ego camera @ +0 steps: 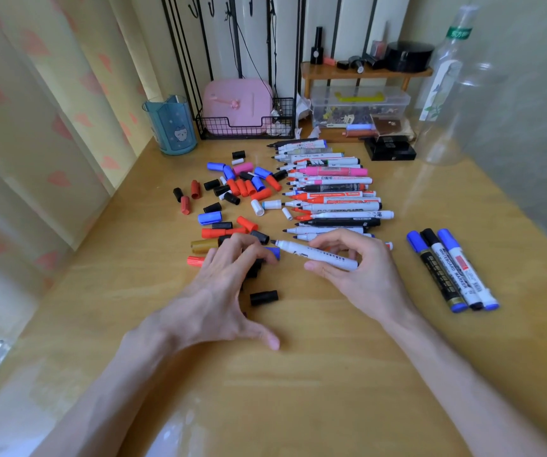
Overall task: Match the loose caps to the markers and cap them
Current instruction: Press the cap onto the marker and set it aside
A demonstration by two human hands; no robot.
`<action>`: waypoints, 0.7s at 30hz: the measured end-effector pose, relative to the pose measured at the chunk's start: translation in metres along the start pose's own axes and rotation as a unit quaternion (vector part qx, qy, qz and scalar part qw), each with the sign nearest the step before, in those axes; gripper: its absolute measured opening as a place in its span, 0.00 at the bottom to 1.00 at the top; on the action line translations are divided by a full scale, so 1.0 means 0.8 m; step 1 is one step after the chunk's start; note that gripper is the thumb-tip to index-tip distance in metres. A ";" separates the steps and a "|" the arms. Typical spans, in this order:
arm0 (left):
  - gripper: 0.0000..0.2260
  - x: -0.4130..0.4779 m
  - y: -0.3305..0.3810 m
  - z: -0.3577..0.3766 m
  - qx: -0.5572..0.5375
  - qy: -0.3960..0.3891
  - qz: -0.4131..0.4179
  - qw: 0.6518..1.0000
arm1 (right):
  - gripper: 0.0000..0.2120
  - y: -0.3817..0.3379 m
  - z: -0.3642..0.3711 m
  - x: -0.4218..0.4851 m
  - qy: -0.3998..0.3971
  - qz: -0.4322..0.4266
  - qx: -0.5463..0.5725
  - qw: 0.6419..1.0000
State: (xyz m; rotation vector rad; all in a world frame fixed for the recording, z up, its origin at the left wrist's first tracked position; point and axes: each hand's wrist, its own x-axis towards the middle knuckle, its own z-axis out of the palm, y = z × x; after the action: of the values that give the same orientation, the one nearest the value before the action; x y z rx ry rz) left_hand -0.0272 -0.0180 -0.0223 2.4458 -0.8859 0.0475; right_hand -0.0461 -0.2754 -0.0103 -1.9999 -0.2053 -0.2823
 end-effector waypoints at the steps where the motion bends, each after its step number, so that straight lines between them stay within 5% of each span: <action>1: 0.47 -0.001 -0.002 0.002 0.020 -0.004 0.002 1.000 | 0.12 0.000 -0.001 0.000 0.002 0.004 0.003 1.000; 14: 0.20 0.005 -0.024 -0.003 0.107 0.128 0.035 0.985 | 0.14 0.000 -0.001 0.003 0.054 0.031 0.076 0.995; 17: 0.16 0.006 -0.022 -0.007 0.086 0.156 0.008 0.984 | 0.07 -0.008 -0.004 0.002 0.038 0.095 0.155 0.983; 21: 0.14 0.005 -0.023 -0.009 0.071 0.157 -0.003 0.985 | 0.15 -0.007 -0.009 0.003 -0.016 0.205 0.179 0.962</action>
State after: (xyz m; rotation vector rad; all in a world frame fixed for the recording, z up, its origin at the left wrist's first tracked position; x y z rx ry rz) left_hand -0.0120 -0.0054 -0.0242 2.4761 -0.7549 0.4966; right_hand -0.0465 -0.2797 -0.0015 -1.6394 0.1333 0.0524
